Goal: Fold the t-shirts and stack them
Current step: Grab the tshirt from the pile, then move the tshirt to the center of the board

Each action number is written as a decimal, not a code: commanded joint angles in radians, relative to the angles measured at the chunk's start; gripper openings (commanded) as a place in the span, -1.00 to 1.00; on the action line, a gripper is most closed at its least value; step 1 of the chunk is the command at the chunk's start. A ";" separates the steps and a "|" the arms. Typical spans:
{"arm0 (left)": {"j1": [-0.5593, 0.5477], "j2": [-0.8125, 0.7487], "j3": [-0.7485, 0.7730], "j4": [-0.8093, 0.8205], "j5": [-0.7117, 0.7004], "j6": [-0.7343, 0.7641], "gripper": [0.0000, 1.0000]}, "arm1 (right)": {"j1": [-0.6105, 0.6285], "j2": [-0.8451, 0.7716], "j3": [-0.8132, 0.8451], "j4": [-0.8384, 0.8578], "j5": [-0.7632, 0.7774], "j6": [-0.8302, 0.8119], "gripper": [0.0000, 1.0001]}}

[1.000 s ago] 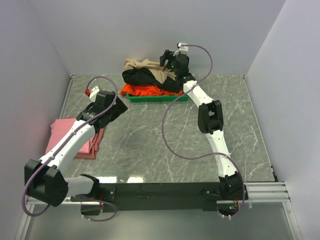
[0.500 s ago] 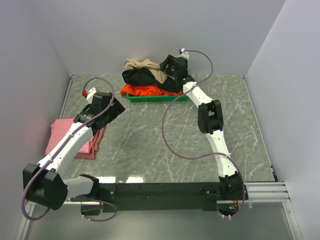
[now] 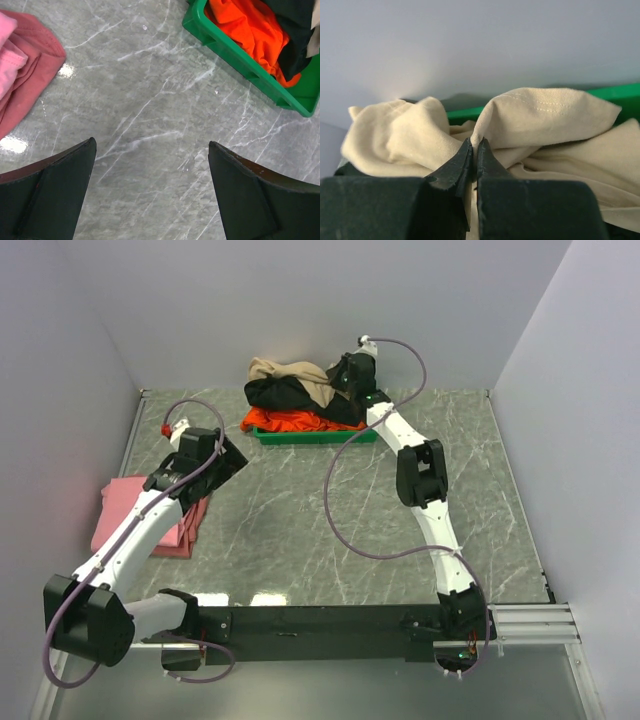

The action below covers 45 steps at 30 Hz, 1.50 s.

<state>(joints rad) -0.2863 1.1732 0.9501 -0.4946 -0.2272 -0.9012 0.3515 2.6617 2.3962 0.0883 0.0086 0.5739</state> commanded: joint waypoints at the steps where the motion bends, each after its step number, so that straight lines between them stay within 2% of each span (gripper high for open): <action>1: 0.004 -0.043 -0.011 0.036 0.040 0.030 0.99 | 0.014 -0.186 0.006 0.045 -0.007 -0.071 -1.00; 5: 0.004 -0.067 -0.020 0.013 0.028 0.024 0.99 | 0.033 -0.394 -0.096 0.056 -0.047 -0.132 -1.00; 10: 0.004 -0.118 -0.040 0.002 0.065 0.019 0.99 | 0.072 -0.629 -0.146 0.002 -0.051 -0.222 -1.00; 17: 0.004 -0.194 -0.062 -0.038 0.080 -0.002 0.99 | 0.095 -0.841 -0.078 -0.163 -0.104 -0.184 -1.00; 22: 0.004 -0.239 -0.076 -0.047 0.095 -0.007 0.99 | 0.181 -1.012 -0.071 -0.280 -0.177 -0.207 -1.00; 24: 0.004 -0.259 -0.080 -0.047 0.118 -0.004 0.99 | 0.246 -1.060 -0.092 -0.292 -0.217 -0.233 -1.00; 29: 0.004 -0.279 -0.080 -0.068 0.118 -0.011 0.99 | 0.313 -1.169 -0.104 -0.282 -0.343 -0.207 -1.00; 31: 0.003 -0.282 -0.082 -0.073 0.115 -0.010 0.99 | 0.316 -1.192 -0.108 -0.275 -0.358 -0.192 -1.00; 34: 0.004 -0.277 -0.082 -0.078 0.109 -0.010 0.99 | 0.316 -1.229 -0.127 -0.324 -0.296 -0.223 -1.00; 35: 0.004 -0.271 -0.079 -0.082 0.106 -0.010 0.99 | 0.314 -1.250 -0.196 -0.340 -0.177 -0.229 -1.00; 37: 0.004 -0.264 -0.079 -0.093 0.092 -0.013 0.99 | 0.304 -1.339 -0.319 -0.346 -0.055 -0.235 -1.00; 38: 0.004 -0.256 -0.085 -0.094 0.089 -0.013 0.99 | 0.272 -1.371 -0.463 -0.340 0.029 -0.233 -1.00; 40: 0.004 -0.250 -0.093 -0.093 0.088 -0.019 0.99 | 0.218 -1.465 -0.618 -0.351 0.074 -0.189 -1.00; 41: 0.004 -0.242 -0.099 -0.094 0.085 -0.019 0.99 | 0.184 -1.497 -0.788 -0.358 0.079 -0.168 -1.00; 42: 0.004 -0.239 -0.102 -0.096 0.078 -0.027 0.99 | 0.115 -1.532 -0.886 -0.369 0.123 -0.101 -1.00; 43: 0.004 -0.228 -0.106 -0.099 0.063 -0.031 0.99 | 0.081 -1.612 -1.096 -0.364 0.145 -0.063 -1.00; 45: 0.004 -0.218 -0.117 -0.113 0.049 -0.048 0.99 | -0.012 -1.727 -1.309 -0.340 0.221 0.051 -1.00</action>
<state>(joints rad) -0.2848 0.9417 0.8471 -0.5907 -0.1406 -0.9199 0.4484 1.0355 1.3525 -0.2249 0.0513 0.4603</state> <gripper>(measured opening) 0.994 0.036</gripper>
